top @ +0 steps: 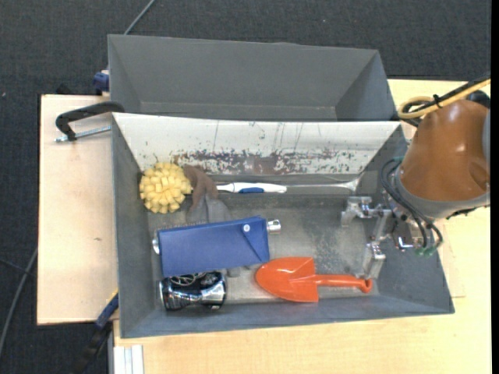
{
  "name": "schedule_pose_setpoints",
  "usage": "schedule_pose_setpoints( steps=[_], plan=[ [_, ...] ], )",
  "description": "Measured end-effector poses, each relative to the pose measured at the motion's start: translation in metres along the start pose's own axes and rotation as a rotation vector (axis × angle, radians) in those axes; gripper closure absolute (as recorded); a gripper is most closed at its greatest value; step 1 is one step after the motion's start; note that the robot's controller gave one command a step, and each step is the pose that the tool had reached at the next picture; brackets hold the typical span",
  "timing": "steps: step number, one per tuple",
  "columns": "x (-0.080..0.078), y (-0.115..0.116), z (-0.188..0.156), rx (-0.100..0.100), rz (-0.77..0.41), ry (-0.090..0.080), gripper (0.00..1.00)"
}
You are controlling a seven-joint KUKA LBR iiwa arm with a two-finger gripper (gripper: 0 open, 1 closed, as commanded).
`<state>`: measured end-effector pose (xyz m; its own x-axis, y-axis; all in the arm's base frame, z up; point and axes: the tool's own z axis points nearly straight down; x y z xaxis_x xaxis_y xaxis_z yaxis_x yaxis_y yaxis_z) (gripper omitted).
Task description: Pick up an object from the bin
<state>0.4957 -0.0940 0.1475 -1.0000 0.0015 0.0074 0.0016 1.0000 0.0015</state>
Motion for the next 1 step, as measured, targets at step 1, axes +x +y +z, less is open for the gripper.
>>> schedule_pose_setpoints(
  steps=[1],
  plan=[
    [-0.0014, 0.0005, -0.0041, 0.001, -0.002, -0.007, 0.00]
  ],
)
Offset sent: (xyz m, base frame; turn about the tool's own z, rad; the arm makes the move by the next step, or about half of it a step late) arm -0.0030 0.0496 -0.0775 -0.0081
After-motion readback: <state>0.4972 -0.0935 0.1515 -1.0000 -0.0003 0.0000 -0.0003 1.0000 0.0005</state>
